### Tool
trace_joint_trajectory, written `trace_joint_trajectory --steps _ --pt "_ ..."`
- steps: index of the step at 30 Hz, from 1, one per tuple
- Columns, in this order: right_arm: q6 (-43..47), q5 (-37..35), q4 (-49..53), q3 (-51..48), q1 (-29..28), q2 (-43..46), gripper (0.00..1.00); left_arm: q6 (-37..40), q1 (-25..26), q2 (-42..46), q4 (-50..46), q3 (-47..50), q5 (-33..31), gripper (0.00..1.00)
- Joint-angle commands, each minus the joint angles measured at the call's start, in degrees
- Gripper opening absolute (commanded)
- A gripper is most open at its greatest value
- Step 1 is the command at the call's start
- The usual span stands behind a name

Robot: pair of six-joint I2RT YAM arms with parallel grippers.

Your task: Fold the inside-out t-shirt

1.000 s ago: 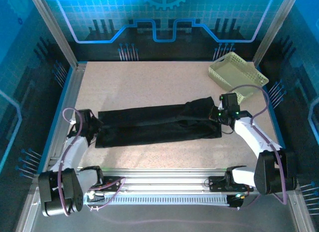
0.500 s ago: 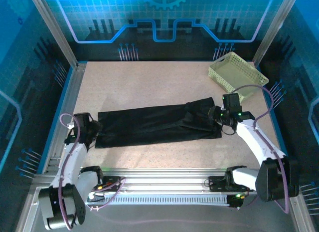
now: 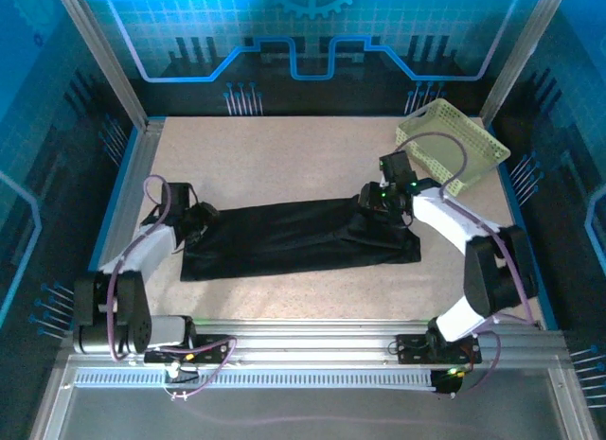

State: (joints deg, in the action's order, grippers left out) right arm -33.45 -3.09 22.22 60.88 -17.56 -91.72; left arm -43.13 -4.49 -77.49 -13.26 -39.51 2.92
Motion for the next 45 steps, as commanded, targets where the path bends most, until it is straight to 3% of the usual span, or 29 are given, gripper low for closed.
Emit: trace_joint_trajectory --steps 1,9,15,17,21,27,35,41,45 --pt "-2.3 0.5 -0.6 0.1 -0.2 -3.3 0.49 0.8 -1.0 -3.4 2.4 0.8 1.0 0.48" --pt "-6.3 -1.0 -2.9 -13.7 5.4 -0.4 0.49 -1.0 -8.5 -2.1 6.8 10.0 0.6 0.5" --pt "-3.7 -2.6 1.4 -10.9 5.3 5.6 0.49 -0.9 -9.3 2.7 3.2 4.8 1.4 0.53" --pt "-2.7 -2.8 2.5 -7.7 4.7 7.3 0.49 -0.8 -8.0 3.5 2.1 1.8 3.0 0.54" --pt "-0.1 -4.6 2.4 -2.2 0.5 8.4 0.5 1.4 0.3 2.4 -1.9 -5.2 0.0 0.53" --pt "-2.2 -0.2 -0.2 5.5 -1.1 -3.5 0.5 -1.8 2.4 -6.1 3.1 -5.6 0.6 0.54" --pt "-8.3 -0.2 -1.7 4.6 5.7 -12.3 0.5 -4.1 -6.3 -16.1 8.9 -2.9 4.4 0.55" --pt "-9.2 1.2 -3.8 0.6 12.2 -12.1 0.49 -4.6 -10.7 -16.2 11.5 -0.1 6.5 0.57" --pt "-6.5 3.1 -4.6 1.3 13.1 -10.2 0.49 -4.5 -11.2 -14.3 11.1 -0.8 8.7 0.58"
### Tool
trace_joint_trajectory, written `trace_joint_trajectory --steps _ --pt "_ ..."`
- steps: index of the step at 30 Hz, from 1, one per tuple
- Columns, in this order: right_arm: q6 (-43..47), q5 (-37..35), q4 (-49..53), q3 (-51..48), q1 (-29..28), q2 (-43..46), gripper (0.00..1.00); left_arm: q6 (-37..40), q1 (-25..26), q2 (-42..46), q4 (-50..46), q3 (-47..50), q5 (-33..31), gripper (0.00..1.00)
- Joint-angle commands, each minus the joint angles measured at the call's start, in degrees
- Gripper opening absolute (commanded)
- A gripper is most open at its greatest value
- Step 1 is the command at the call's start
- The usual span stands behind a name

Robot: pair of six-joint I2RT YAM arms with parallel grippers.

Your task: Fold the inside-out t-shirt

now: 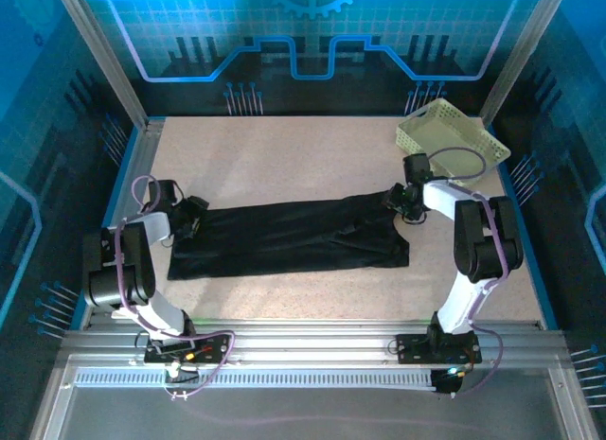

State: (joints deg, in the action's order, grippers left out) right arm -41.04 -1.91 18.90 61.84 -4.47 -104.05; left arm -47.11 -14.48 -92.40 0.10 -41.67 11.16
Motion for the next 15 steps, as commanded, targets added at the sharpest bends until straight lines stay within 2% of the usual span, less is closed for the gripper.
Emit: trace_joint_trajectory --steps 1,3,7,10,15 --pt "1.5 1.6 -0.6 0.8 -0.3 3.0 0.49 -0.3 -1.2 1.2 -2.7 0.8 1.3 0.59" --pt "2.9 0.4 0.9 2.0 -1.4 5.6 0.49 0.9 -0.9 3.2 -5.1 -1.0 1.8 0.6" --pt "5.6 -2.2 1.7 3.7 -5.7 9.5 0.49 3.8 0.8 8.3 -10.0 -3.6 -1.9 0.65" --pt "6.1 -0.6 2.0 6.6 -8.7 7.1 0.49 5.7 2.5 8.4 -10.1 -5.3 -2.8 0.66" --pt "4.0 2.9 1.0 10.6 -10.1 -1.0 0.49 5.3 2.2 0.9 -7.3 -7.3 0.8 0.66"
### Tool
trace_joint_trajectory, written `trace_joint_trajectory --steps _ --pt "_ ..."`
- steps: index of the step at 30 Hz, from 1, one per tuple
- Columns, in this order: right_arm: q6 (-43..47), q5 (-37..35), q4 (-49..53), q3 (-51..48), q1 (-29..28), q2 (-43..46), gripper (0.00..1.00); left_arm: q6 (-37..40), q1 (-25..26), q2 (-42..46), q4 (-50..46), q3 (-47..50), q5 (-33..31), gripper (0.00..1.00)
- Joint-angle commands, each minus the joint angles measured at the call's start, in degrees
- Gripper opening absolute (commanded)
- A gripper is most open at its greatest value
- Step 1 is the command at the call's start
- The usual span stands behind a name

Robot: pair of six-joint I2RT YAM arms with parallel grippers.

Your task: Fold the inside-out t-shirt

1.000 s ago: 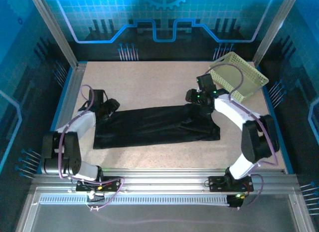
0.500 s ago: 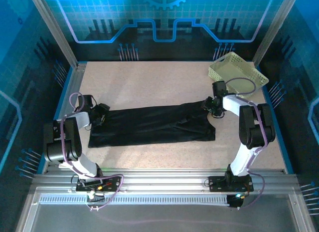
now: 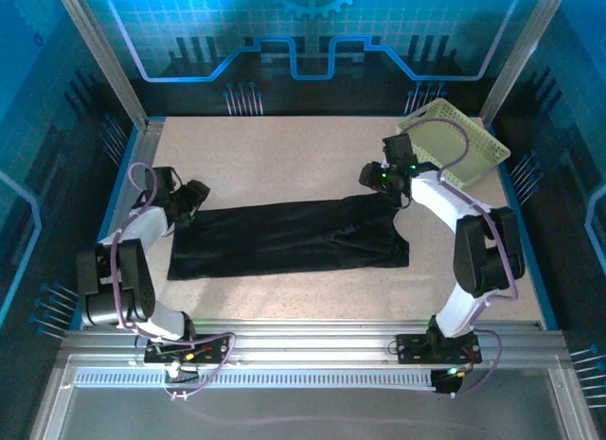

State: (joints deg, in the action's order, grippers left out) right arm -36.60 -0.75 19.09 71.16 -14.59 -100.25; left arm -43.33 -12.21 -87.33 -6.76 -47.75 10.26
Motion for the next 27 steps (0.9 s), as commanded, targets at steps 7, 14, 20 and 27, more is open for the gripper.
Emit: trace_joint_trajectory --steps 7,14,20,27 --pt "-3.1 2.7 1.8 3.5 3.5 -12.6 0.49 -0.4 -3.4 -11.2 3.1 -2.2 4.1 0.65" --pt "-3.9 2.1 0.1 1.4 8.7 -13.8 0.49 -1.3 -6.2 -11.7 3.7 -1.3 3.6 0.64" --pt "-2.3 3.6 -0.4 1.7 10.6 -12.6 0.48 -1.5 -6.6 -9.2 2.8 -1.5 3.7 0.65" --pt "4.2 1.9 5.0 0.5 7.8 -0.3 0.5 0.3 -4.5 2.1 -4.3 -1.4 3.8 0.68"
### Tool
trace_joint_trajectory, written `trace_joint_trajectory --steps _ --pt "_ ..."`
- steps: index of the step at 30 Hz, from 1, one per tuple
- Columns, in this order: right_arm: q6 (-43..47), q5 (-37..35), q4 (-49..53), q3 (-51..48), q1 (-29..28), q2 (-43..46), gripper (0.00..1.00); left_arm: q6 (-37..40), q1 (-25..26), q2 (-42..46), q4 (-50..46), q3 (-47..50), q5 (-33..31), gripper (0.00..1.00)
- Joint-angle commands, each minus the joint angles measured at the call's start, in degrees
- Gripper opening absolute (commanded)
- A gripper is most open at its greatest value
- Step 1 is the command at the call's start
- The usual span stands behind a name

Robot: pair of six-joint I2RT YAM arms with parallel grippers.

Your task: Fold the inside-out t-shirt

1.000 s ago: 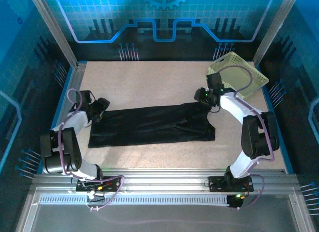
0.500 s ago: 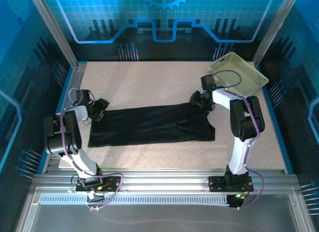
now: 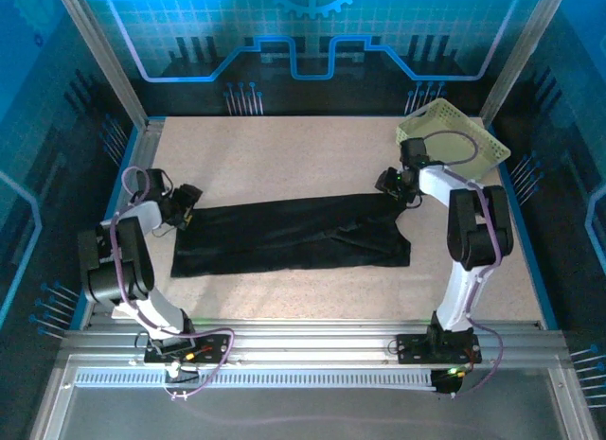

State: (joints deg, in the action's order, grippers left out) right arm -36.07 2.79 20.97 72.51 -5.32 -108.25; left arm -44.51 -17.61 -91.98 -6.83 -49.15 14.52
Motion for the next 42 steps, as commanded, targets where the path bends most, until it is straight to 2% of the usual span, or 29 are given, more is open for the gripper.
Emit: trace_joint_trajectory --steps 1,4,8,14,22,30,33,36,39,42 --pt "4.1 -1.5 3.6 -1.4 -2.0 9.0 0.5 1.5 1.7 8.6 -4.5 1.1 -0.7 0.69" --pt "4.0 -1.5 4.5 -5.7 -4.5 13.6 0.51 1.7 5.3 14.1 -4.6 5.5 -2.0 0.7" --pt "2.6 0.7 3.3 -11.8 -8.7 16.1 0.51 0.6 8.1 15.2 -2.9 10.9 -1.0 0.7" --pt "-1.0 3.1 0.2 -18.7 -10.3 16.2 0.51 1.2 7.9 12.8 -1.3 15.1 -2.8 0.7" --pt "-4.4 -0.6 -1.3 -24.2 -5.4 13.9 0.51 0.9 2.8 9.0 0.6 15.5 -1.7 0.71" --pt "1.1 -4.2 4.2 -20.1 -5.2 18.7 0.53 1.3 2.5 8.6 -0.6 12.0 0.0 0.72" --pt "3.7 -7.2 7.5 -18.9 -5.4 22.4 0.65 3.5 4.3 13.1 -4.8 10.1 -2.8 0.73" --pt "6.1 -6.6 8.6 -18.8 -5.7 25.1 0.69 5.7 7.7 17.9 -9.0 8.7 -7.0 0.75" --pt "8.1 -5.1 9.2 -17.9 -9.5 25.8 0.69 6.7 11.2 20.6 -10.6 8.5 -8.3 0.76" --pt "9.6 -4.3 8.7 -15.5 -16.2 24.4 0.66 7.0 13.1 19.9 -10.6 8.4 -8.3 0.76"
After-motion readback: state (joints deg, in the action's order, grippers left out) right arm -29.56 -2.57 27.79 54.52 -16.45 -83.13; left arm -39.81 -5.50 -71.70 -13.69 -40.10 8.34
